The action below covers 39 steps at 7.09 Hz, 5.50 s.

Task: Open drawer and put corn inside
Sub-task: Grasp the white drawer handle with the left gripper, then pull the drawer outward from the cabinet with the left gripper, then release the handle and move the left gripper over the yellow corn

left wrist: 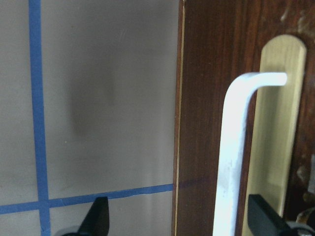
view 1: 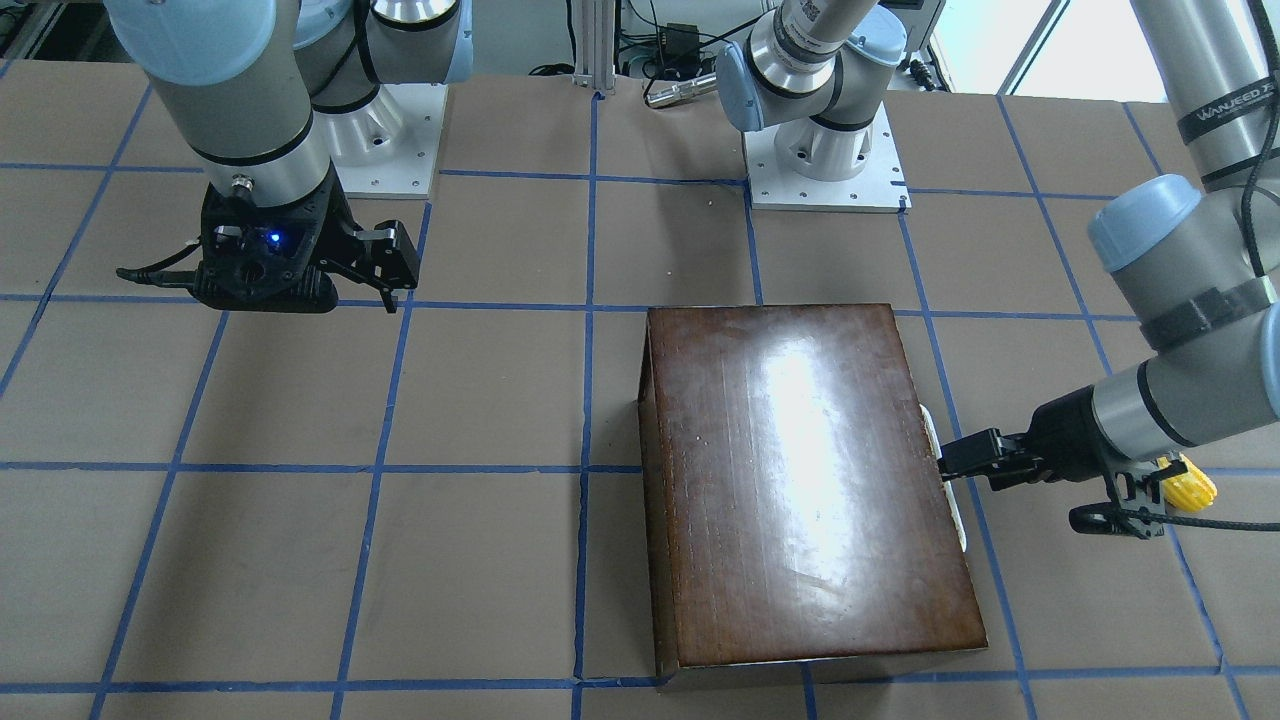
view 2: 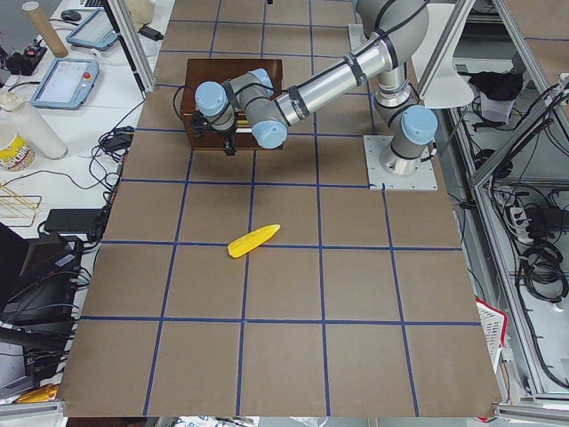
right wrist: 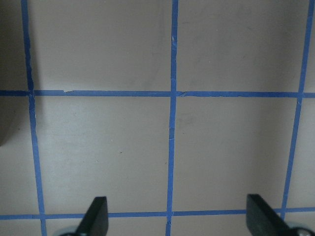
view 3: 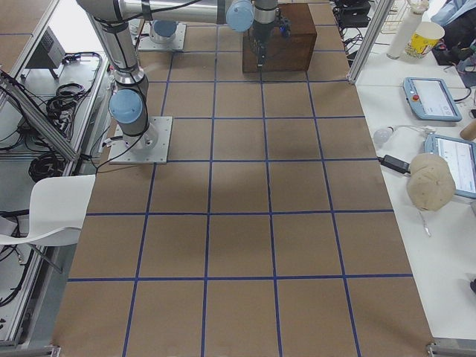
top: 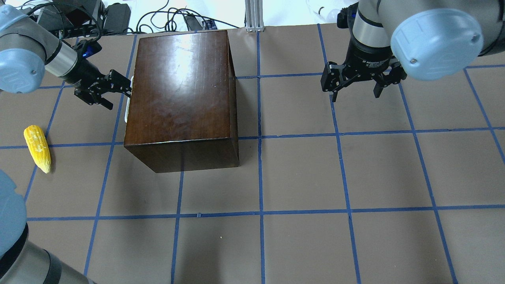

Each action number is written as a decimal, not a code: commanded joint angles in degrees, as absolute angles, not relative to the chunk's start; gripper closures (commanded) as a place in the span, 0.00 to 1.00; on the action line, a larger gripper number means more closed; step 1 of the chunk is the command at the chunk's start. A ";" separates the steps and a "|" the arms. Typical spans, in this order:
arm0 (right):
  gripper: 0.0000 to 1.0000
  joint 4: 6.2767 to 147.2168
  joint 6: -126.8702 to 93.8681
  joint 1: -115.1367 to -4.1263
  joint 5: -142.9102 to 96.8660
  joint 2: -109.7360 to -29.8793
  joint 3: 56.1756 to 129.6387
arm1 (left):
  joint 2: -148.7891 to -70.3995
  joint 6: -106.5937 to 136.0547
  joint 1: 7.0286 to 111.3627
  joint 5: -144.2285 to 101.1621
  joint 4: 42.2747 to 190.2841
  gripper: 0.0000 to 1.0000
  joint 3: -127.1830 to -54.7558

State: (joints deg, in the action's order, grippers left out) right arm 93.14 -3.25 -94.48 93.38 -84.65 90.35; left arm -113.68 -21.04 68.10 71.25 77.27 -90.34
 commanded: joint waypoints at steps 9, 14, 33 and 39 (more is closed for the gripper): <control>0.00 93.08 -3.25 -94.48 93.34 -84.64 90.35 | -115.84 -26.01 67.32 75.67 76.20 0.00 -89.65; 0.00 93.08 -3.25 -94.48 93.43 -84.73 90.35 | -116.01 -27.06 66.36 75.67 77.26 0.00 -87.36; 0.00 93.16 -3.25 -94.48 93.43 -84.73 90.35 | -116.98 -36.38 60.12 78.83 78.49 0.00 -85.17; 0.00 93.08 -3.25 -94.48 93.43 -84.64 90.35 | -116.81 -37.18 58.54 78.75 79.01 0.00 -84.99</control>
